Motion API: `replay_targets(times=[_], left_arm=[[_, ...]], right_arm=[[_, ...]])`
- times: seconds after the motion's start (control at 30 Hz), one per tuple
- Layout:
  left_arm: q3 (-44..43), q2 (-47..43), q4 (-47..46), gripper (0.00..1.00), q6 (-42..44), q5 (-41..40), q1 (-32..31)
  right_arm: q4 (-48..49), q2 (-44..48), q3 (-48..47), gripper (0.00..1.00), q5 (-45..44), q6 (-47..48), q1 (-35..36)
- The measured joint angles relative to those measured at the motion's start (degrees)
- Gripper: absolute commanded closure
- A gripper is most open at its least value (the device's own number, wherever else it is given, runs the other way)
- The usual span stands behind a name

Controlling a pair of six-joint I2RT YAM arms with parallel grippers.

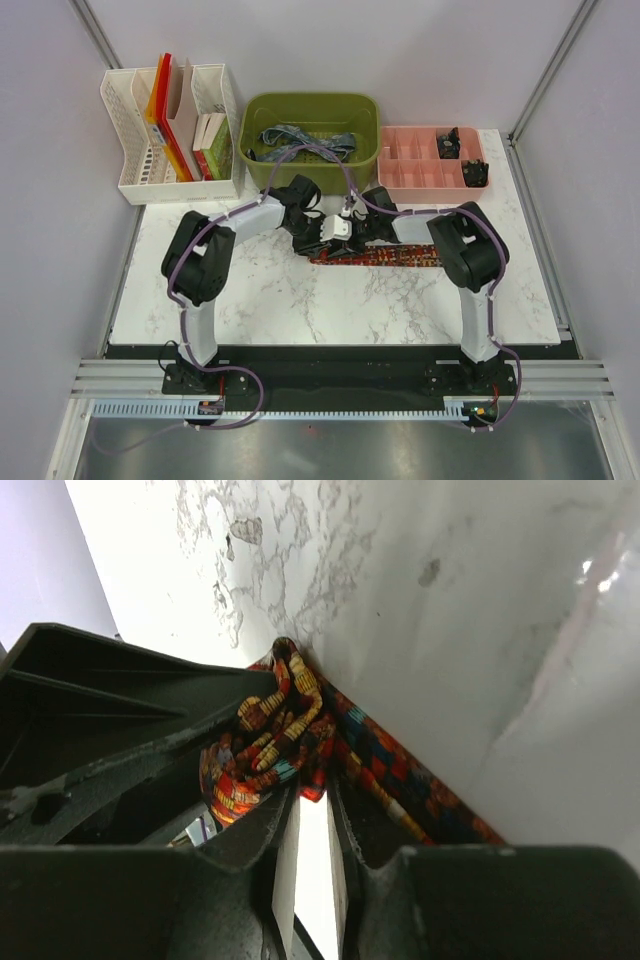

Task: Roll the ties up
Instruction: Roll the tie at the center of the board.

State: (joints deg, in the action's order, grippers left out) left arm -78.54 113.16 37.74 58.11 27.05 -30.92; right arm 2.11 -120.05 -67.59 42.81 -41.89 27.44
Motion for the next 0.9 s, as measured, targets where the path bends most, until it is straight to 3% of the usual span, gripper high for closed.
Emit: replay_targets(times=[0.33,0.67,0.9], left_arm=[[-1.2,0.8,1.0,0.77,-0.1,-1.3,-0.5],[-1.8,1.2,1.4,0.78,-0.4,-1.5,-0.7],[-1.8,1.2,1.4,0.78,-0.6,-1.6,-0.7]], right_arm=[[-2.8,2.6,1.3,0.54,0.7,1.7,-2.3],[-1.5,7.0,3.3,0.50,2.6,1.1,-3.6],[7.9,7.5,8.2,0.49,2.8,-6.4,-3.5]])
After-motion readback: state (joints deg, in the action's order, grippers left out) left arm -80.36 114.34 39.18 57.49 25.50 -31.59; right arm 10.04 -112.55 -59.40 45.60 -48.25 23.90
